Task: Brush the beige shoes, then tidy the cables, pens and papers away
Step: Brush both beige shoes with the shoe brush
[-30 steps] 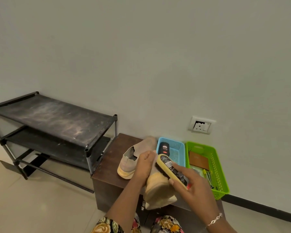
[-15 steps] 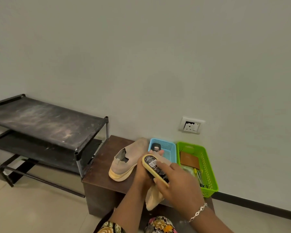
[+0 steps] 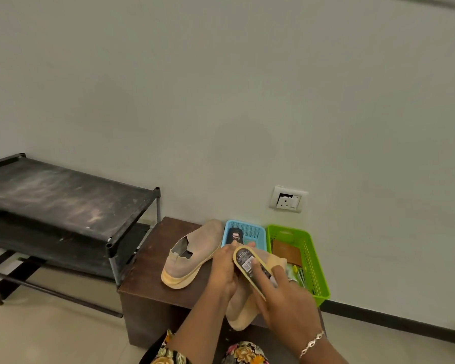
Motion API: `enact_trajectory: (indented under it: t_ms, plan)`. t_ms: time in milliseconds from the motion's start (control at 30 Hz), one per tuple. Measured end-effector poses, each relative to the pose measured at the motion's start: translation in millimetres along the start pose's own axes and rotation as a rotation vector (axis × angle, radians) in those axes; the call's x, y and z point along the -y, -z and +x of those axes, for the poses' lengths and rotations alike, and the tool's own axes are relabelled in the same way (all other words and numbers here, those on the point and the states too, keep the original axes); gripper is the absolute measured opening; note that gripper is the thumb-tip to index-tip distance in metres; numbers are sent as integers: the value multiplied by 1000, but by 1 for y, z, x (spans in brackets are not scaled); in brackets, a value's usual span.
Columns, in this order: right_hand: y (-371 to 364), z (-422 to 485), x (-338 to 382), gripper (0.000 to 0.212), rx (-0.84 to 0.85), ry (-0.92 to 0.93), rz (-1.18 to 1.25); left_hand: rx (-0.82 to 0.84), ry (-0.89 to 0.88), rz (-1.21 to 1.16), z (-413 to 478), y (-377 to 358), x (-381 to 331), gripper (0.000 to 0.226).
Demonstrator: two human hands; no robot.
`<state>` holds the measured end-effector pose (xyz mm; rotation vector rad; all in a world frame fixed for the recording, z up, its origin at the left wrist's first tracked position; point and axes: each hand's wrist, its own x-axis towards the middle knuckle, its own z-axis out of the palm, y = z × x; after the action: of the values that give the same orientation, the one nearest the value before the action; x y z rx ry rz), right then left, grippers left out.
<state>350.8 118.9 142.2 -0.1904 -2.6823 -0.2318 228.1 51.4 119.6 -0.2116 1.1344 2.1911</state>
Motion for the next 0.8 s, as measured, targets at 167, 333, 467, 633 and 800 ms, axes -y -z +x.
enact_trajectory:
  t_ms: [167, 333, 467, 633, 800]
  plan:
    - [12, 6, -12, 41, -66, -278, 107, -74, -50, 31, 1, -1, -5, 43]
    - [-3, -18, 11, 48, 4, -444, 328, -103, -79, 86, 3, 3, -4, 42]
    - [10, -5, 5, 52, -80, -494, 383, -119, -129, 166, 2, -1, -7, 42]
    - [8, -8, 27, 46, 93, -324, 235, -151, -212, 211, 12, -7, -8, 38]
    - [-21, -40, 37, 53, 37, -162, 93, -183, -245, 383, 21, 1, -9, 34]
